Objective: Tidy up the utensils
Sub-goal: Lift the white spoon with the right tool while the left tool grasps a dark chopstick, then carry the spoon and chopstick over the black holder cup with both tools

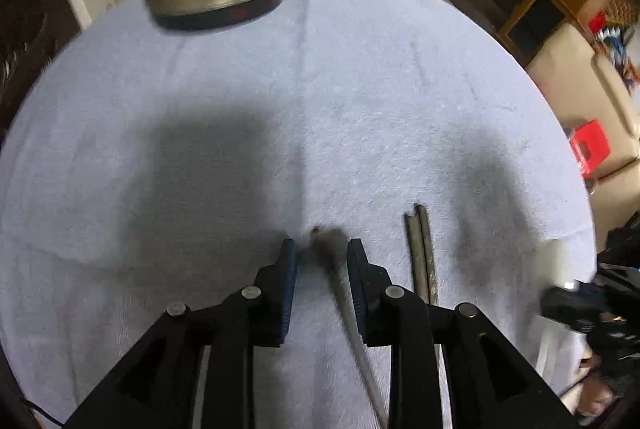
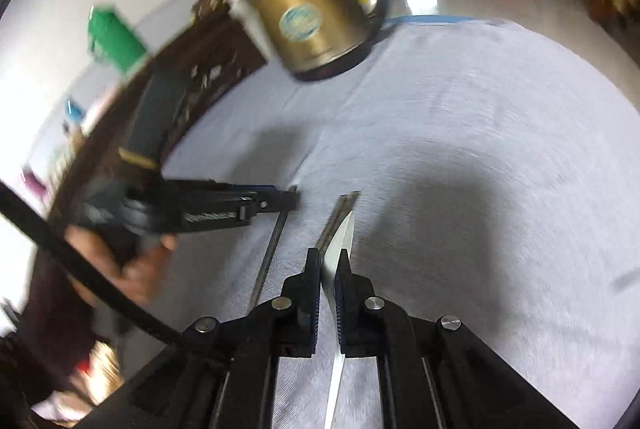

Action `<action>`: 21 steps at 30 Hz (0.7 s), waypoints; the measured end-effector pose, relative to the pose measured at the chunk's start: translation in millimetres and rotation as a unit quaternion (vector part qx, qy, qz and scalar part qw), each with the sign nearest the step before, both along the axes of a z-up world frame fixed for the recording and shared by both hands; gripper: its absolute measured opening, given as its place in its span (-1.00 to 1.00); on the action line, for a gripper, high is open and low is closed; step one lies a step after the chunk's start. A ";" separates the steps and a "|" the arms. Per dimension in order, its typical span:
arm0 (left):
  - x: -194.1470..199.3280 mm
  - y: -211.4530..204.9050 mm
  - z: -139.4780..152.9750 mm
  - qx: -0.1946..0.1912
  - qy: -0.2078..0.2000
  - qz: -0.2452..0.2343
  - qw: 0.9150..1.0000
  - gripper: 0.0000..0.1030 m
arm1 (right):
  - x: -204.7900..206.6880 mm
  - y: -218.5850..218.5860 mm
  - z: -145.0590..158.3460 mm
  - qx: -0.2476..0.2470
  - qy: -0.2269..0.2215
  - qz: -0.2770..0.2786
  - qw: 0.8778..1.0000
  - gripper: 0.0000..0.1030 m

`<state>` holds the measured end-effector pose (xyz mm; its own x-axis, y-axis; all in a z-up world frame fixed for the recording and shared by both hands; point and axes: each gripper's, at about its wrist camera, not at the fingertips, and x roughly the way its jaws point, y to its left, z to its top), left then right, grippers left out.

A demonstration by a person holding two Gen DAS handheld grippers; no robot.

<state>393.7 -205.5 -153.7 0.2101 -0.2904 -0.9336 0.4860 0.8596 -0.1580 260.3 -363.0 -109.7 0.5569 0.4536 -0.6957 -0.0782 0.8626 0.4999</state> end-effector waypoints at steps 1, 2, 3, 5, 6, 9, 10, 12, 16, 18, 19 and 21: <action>-0.8 -4.8 0.3 0.004 -0.009 0.001 1.000 -0.50 | -5.1 -2.5 2.9 0.012 -0.004 -0.011 1.000 -0.86; -1.0 -6.7 0.1 0.007 -0.012 0.003 1.000 -0.63 | -13.8 -9.2 4.9 0.029 -0.010 -0.024 0.999 -0.86; -2.2 -9.4 0.5 0.011 -0.019 0.004 1.000 -0.78 | -21.0 -15.0 6.0 0.042 -0.015 -0.035 0.998 -0.86; -6.7 -13.8 1.3 0.019 -0.035 -0.002 0.999 -0.87 | -33.0 -23.1 9.1 0.062 -0.026 -0.057 0.996 -0.86; -9.1 -14.0 1.9 0.025 -0.041 -0.003 0.999 -0.87 | -42.5 -25.6 11.4 0.070 -0.031 -0.066 0.995 -0.86; -17.5 -5.5 6.7 0.036 -0.056 0.007 0.998 -0.89 | -59.1 -23.8 16.2 0.078 -0.041 -0.079 0.993 -0.86; -20.5 0.4 10.5 0.031 -0.060 0.012 0.998 -0.89 | -64.0 -22.8 17.8 0.078 -0.044 -0.081 0.993 -0.86; -31.0 16.8 23.2 0.016 -0.075 0.018 0.997 -0.89 | -74.5 -21.4 22.4 0.075 -0.053 -0.086 0.992 -0.86; -47.6 56.8 61.5 0.002 -0.116 0.040 0.992 -0.90 | -102.7 -21.8 36.3 0.075 -0.076 -0.104 0.989 -0.86; -58.4 83.1 82.1 -0.012 -0.134 0.059 0.989 -0.90 | -119.6 -18.3 49.3 0.061 -0.096 -0.113 0.987 -0.86; -64.6 97.8 94.0 -0.017 -0.146 0.071 0.987 -0.90 | -131.2 -14.8 58.5 0.052 -0.110 -0.118 0.986 -0.86; -76.0 125.0 113.4 -0.032 -0.165 0.090 0.982 -0.90 | -150.1 -8.6 71.2 0.050 -0.133 -0.124 0.982 -0.86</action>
